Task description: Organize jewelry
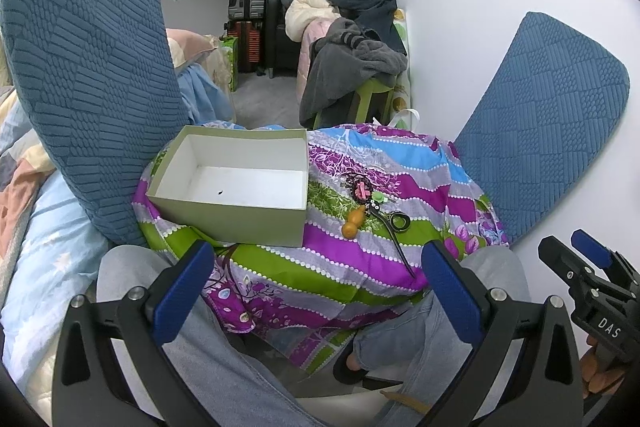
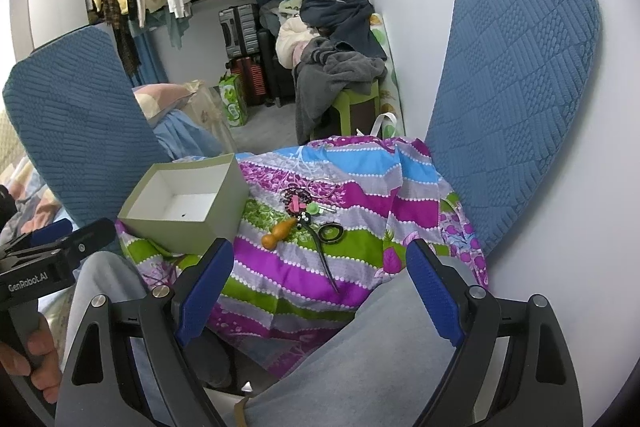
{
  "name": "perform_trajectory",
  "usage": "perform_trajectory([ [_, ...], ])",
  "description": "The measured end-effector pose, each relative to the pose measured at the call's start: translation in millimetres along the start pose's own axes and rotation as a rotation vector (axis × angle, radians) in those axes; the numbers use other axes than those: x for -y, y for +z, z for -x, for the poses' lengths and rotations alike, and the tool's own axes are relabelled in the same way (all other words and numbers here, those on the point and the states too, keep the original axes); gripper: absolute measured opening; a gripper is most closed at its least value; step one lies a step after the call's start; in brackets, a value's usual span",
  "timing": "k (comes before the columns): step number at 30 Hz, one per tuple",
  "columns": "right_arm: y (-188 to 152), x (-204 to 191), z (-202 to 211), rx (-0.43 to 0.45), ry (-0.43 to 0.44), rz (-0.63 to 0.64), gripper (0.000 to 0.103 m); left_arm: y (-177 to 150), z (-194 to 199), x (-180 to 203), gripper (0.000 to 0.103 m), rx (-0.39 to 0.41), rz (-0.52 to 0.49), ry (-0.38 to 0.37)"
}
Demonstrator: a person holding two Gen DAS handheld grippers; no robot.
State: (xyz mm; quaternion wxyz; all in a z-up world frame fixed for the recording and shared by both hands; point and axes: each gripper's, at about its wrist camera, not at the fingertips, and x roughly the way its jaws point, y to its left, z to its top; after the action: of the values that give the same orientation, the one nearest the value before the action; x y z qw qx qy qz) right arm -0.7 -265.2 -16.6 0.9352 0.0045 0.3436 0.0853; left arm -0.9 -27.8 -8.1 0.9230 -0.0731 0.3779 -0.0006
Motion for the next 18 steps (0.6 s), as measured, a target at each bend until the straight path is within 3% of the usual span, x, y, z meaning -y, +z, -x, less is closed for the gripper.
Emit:
perform_trajectory([
  [18,5,0,-13,0.014,0.017,0.011,0.087,6,-12,-9,0.103,-0.026,0.024,-0.003],
])
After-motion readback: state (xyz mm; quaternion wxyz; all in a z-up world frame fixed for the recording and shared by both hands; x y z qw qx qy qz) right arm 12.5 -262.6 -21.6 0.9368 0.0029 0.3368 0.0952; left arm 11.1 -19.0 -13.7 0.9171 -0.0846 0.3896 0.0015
